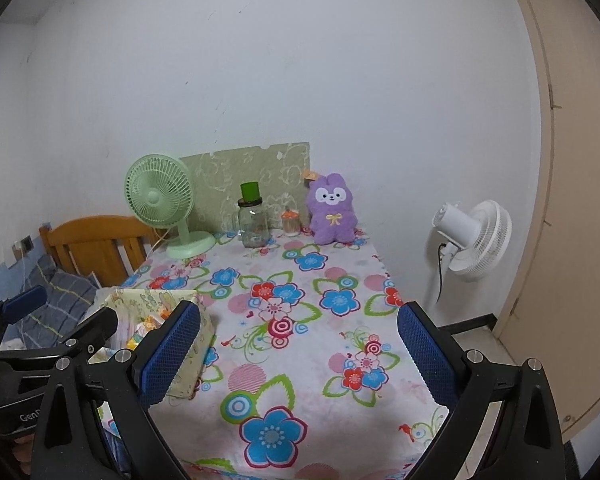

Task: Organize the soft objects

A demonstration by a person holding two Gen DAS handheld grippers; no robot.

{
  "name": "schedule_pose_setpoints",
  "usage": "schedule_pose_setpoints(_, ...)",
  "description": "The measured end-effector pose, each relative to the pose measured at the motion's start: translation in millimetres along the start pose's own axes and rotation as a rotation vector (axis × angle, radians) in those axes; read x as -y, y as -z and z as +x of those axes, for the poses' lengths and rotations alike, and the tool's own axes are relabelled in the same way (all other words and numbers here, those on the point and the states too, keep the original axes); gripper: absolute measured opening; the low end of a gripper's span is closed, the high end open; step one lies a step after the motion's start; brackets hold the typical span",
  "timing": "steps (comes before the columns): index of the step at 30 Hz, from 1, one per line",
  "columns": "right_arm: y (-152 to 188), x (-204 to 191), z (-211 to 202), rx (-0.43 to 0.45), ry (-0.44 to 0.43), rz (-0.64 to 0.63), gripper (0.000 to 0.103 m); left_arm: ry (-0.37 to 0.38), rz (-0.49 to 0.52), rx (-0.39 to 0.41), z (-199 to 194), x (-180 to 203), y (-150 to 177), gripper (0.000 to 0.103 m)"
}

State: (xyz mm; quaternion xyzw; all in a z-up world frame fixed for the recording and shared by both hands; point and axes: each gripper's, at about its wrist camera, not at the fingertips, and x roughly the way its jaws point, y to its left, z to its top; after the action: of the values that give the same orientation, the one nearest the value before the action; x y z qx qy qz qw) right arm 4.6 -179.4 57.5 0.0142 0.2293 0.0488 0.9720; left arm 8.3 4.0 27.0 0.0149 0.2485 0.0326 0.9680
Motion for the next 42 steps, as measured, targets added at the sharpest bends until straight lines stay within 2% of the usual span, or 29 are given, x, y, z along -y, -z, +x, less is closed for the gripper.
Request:
schedule_pose_setpoints(13, 0.1, -1.0, -0.6, 0.002, 0.004, 0.004, 0.101, 0.02, -0.024, -0.002, -0.5, -5.3, -0.3, 0.103)
schedule_pose_setpoints(42, -5.0, -10.5, 7.6, -0.003, -0.007, -0.003, 0.101, -0.006, -0.039, 0.007, 2.0, -12.6, -3.5, 0.103)
